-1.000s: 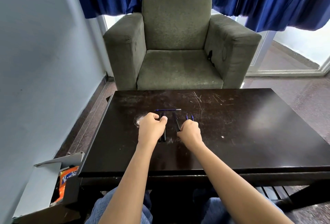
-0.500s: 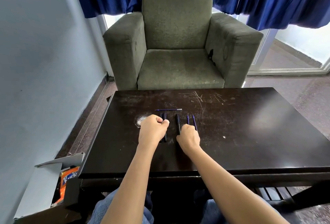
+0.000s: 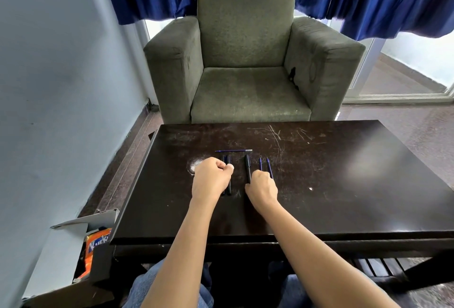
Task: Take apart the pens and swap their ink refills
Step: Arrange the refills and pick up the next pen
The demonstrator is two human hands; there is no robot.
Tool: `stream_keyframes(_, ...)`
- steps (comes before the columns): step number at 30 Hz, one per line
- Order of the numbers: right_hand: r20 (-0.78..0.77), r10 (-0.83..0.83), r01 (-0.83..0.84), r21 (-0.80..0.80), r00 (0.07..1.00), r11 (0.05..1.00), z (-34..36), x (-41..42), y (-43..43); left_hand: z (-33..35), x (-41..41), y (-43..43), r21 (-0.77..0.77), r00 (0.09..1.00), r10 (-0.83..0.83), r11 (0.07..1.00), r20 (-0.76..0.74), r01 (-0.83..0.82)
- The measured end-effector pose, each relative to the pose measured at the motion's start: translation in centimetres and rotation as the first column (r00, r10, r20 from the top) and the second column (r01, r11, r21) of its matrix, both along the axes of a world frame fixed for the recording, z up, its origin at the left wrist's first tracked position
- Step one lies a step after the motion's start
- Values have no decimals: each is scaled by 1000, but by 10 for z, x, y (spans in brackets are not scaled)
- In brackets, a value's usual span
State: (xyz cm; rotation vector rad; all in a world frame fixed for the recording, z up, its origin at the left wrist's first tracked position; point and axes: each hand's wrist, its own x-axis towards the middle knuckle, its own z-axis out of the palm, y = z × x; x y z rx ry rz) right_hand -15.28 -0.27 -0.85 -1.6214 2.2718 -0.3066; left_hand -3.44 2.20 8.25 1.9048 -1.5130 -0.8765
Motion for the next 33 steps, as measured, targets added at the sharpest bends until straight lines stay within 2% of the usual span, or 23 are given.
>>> stream_keyframes(6,-44,73,-76,-88,996,993,6,6,-1,1,1,0,-4,1000,4,1000,-19,-4)
stream_keyframes(10,120,296,-279,-140,948,950,-2,14,-3,2,1,0,7,1000,17,1000,-24,-16)
stream_keyframes(13,135,360,-349,-98,923,932,-6,18,-2,3,2,-1,7,1000,22,1000,-13,-22)
stream_keyframes(17,127,367,-361,-68,922,930,-7,19,0,4,4,-1,7,1000,18,1000,-9,-18)
stream_keyframes(33,34,222,-223,11,974,975,1,20,5,2,7,-2,-10,1000,15,1000,1,-15)
